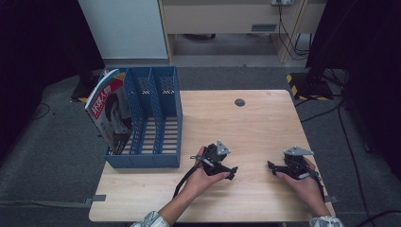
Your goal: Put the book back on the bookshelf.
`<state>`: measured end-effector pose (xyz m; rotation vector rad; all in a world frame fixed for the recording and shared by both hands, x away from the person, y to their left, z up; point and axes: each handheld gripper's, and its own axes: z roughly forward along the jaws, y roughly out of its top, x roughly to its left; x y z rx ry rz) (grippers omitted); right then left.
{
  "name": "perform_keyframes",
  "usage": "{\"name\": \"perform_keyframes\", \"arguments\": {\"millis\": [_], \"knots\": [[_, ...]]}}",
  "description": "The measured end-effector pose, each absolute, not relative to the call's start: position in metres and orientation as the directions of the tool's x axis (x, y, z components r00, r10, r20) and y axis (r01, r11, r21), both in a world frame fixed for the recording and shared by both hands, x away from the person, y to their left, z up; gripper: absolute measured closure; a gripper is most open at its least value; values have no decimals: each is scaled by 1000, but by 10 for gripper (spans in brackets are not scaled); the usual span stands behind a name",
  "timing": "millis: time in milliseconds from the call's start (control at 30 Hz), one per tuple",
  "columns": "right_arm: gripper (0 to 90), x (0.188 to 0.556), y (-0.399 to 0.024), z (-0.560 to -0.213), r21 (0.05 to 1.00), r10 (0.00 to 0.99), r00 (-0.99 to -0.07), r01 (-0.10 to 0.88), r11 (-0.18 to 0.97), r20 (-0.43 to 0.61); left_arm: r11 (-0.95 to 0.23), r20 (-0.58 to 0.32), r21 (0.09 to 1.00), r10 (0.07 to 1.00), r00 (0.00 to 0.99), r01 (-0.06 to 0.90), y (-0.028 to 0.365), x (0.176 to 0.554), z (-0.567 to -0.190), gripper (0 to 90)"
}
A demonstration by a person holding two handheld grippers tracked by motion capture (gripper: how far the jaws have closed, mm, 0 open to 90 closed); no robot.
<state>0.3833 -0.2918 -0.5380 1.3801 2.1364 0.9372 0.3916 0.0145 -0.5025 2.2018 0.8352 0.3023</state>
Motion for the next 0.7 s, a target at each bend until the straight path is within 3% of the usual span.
{"name": "perform_keyframes", "arguments": {"millis": [367, 700], "knots": [[168, 383, -292, -538, 733, 910, -415, 622, 277, 7, -463, -31, 721, 721, 692, 516, 29, 409, -518, 50], [168, 383, -292, -538, 733, 910, -414, 622, 276, 8, -470, -23, 711, 727, 687, 522, 35, 410, -537, 37]]}}
